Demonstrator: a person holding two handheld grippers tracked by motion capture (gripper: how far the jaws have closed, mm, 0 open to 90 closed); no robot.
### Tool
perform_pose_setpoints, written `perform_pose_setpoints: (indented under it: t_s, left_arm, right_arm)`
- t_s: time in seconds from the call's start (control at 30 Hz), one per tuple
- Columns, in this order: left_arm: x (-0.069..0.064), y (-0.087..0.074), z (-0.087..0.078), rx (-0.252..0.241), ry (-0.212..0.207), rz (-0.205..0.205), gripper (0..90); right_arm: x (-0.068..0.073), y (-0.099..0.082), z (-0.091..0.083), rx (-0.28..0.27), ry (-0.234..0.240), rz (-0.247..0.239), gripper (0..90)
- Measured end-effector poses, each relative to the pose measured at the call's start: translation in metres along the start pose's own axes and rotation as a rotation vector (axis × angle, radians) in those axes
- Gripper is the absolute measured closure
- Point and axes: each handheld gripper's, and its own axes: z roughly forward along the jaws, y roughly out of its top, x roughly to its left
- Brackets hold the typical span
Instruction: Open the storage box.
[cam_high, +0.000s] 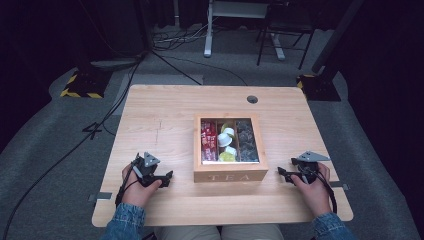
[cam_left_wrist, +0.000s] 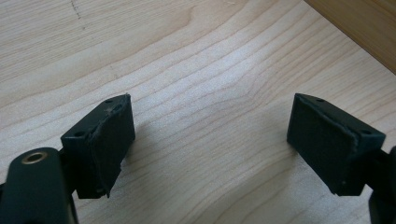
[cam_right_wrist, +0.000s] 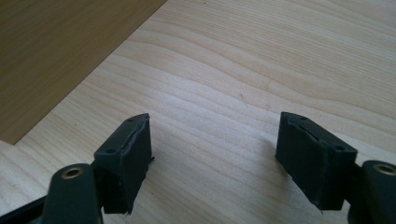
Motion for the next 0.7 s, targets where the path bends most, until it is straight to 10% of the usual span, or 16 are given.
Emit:
perform_pose_setpoints:
  t_s: [0.7]
  left_arm:
    - [-0.012,0.018,-0.024,-0.015,-0.026,0.014,22.6]
  right_arm:
    - [0.000,0.000,0.000,0.000,0.000,0.000,26.7]
